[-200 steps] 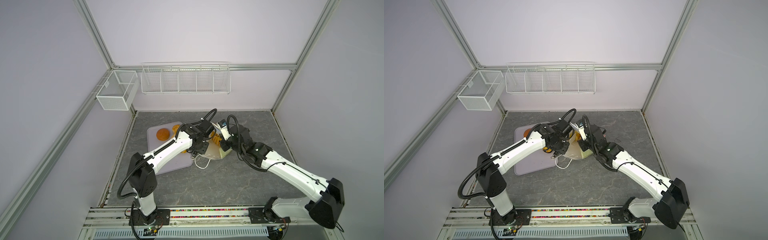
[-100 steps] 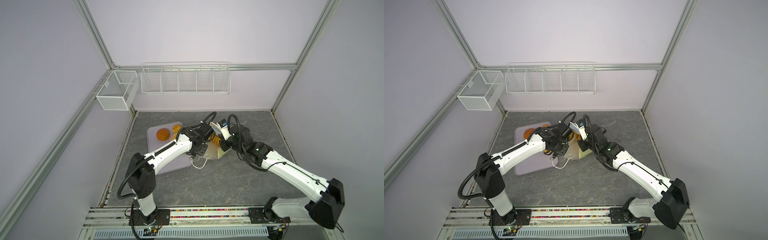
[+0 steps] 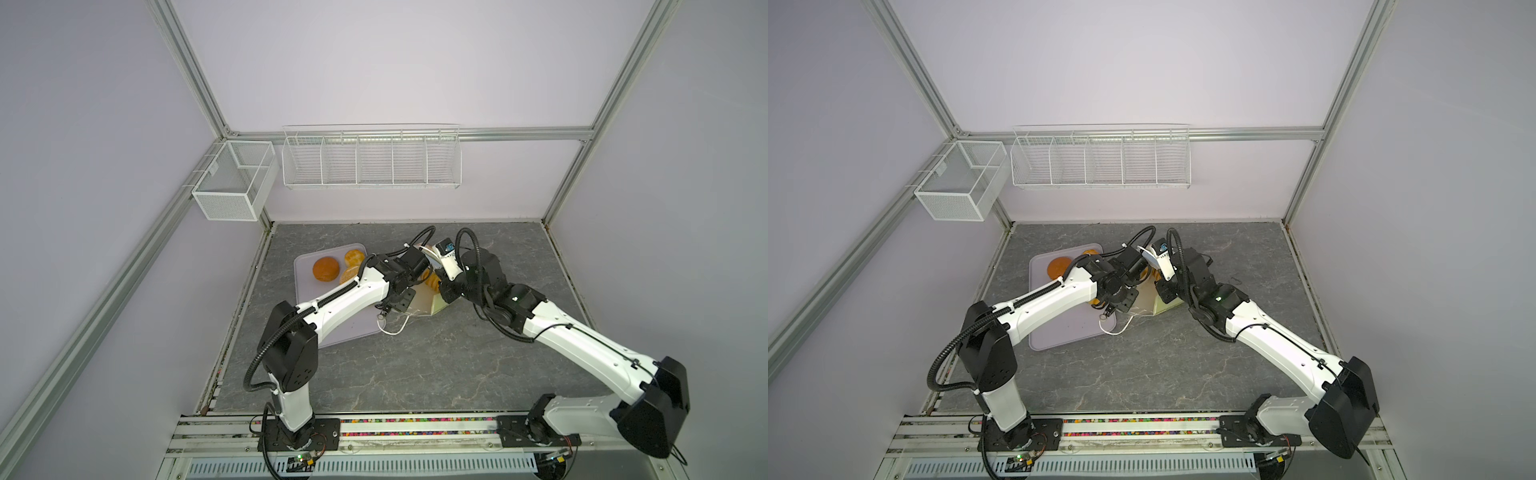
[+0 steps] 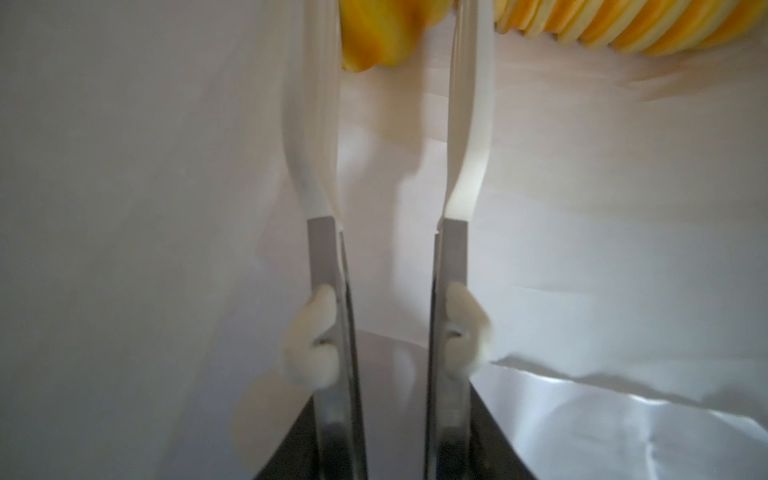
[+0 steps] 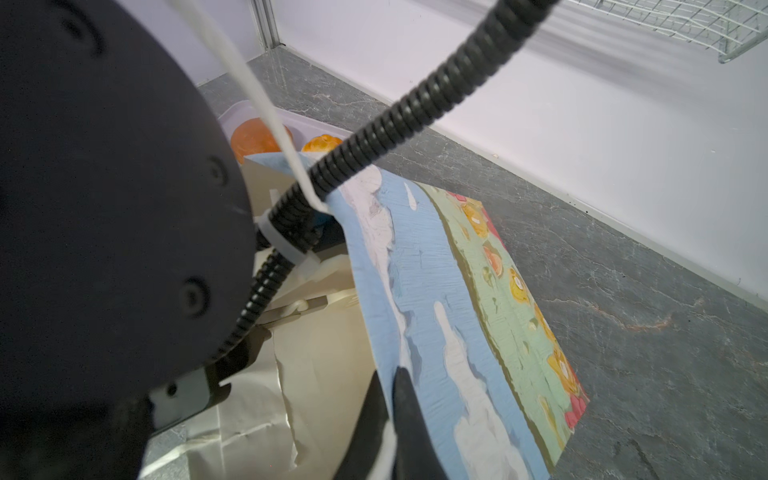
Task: Take the fake bread out of the paper bag
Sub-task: 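Pinch a striped yellow bread inside the bag with the left gripper's tongs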
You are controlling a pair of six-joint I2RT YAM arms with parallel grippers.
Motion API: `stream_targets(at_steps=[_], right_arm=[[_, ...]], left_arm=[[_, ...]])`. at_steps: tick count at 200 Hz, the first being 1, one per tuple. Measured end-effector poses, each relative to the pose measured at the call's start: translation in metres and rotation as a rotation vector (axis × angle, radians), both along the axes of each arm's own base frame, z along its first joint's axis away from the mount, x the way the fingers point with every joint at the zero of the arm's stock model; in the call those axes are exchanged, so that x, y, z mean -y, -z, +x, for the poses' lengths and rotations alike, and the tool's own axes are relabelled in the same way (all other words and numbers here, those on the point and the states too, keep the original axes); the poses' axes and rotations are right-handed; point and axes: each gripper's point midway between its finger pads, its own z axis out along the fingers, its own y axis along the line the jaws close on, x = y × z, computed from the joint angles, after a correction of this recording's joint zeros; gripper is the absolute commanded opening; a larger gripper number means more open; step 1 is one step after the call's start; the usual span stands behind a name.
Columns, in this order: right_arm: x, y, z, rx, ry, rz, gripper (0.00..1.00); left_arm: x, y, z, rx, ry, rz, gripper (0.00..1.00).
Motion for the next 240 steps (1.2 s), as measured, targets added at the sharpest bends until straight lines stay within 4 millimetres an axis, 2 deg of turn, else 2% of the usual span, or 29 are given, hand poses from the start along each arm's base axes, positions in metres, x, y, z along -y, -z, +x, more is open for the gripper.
stream_targets(at_steps=[21,85,126,158,216,240], right_arm=[[0.0,0.0,0.0,0.0,-0.001,-0.001,0.07],[0.001,0.002,0.0,-0.001,0.0,-0.011,0.07],[0.001,0.002,0.0,0.001,0.001,-0.01,0.07],[0.001,0.001,0.001,0.009,0.002,-0.008,0.07],[0.0,-0.003,0.003,0.025,0.002,-0.001,0.06],[0.0,-0.003,0.003,0.025,0.002,-0.001,0.07]], left_arm=[[0.001,0.001,0.004,0.007,-0.003,0.01,0.37],[0.002,0.003,0.004,-0.001,0.011,0.02,0.09],[0.0,0.002,0.0,-0.016,0.016,0.021,0.0],[0.0,-0.007,-0.007,-0.03,0.025,-0.006,0.0],[0.002,-0.051,-0.02,0.004,0.046,-0.136,0.0],[0.001,-0.055,-0.021,0.011,0.043,-0.145,0.26]])
